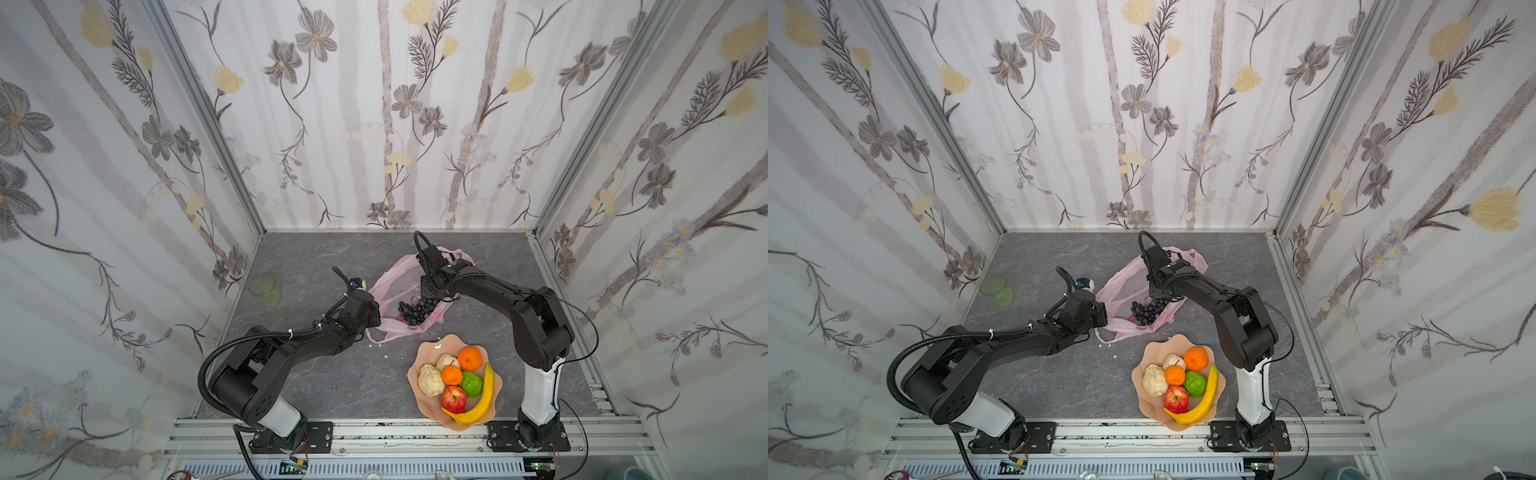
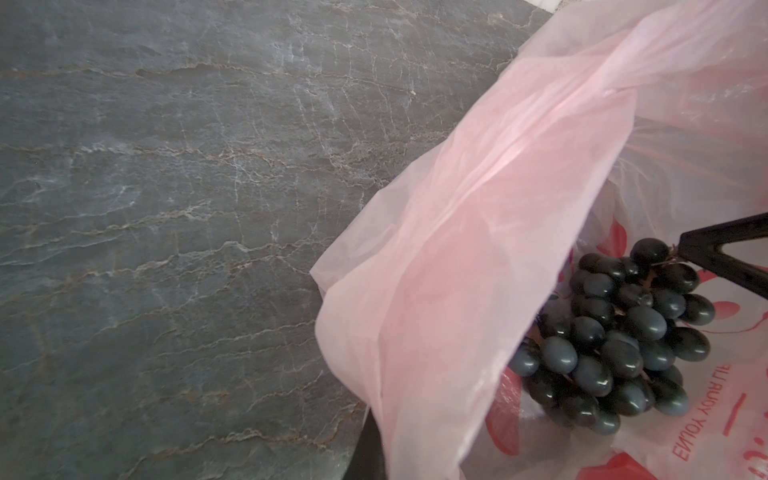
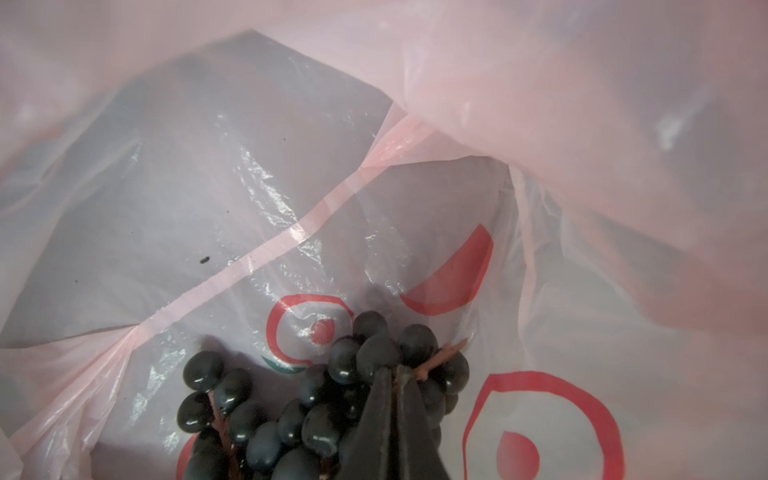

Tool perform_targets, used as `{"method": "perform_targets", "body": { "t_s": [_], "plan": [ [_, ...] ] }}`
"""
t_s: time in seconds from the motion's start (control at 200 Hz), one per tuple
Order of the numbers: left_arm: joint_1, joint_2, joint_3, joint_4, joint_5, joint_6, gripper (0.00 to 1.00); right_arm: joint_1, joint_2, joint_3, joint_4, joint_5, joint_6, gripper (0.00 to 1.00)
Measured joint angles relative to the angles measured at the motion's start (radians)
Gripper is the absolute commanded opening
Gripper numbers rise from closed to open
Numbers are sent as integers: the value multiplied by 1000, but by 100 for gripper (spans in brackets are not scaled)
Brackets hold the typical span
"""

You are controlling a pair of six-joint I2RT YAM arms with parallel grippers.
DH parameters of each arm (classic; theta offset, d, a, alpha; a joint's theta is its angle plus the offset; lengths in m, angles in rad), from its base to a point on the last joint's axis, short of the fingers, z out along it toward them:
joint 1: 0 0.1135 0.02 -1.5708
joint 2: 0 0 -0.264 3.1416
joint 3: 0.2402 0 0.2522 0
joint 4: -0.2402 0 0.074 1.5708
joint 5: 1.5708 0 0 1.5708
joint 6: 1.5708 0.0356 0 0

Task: Take the fake fruits out of the plastic bag
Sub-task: 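Lower the right gripper onto the grape stem and close it, then lift the black grapes out of the bag with the right gripper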

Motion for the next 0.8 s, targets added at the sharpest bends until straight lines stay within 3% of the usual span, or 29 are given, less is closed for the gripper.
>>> {"method": "perform_targets", "body": {
  "t_s": [0.495, 0.799],
  "plan": [
    [0, 0, 0, 0, -3, 0, 8, 11, -107, 0, -17, 22, -10, 1],
    [0, 1, 0, 0, -4, 1, 8, 92, -242, 0, -49, 30, -37, 0]
  ]
}}
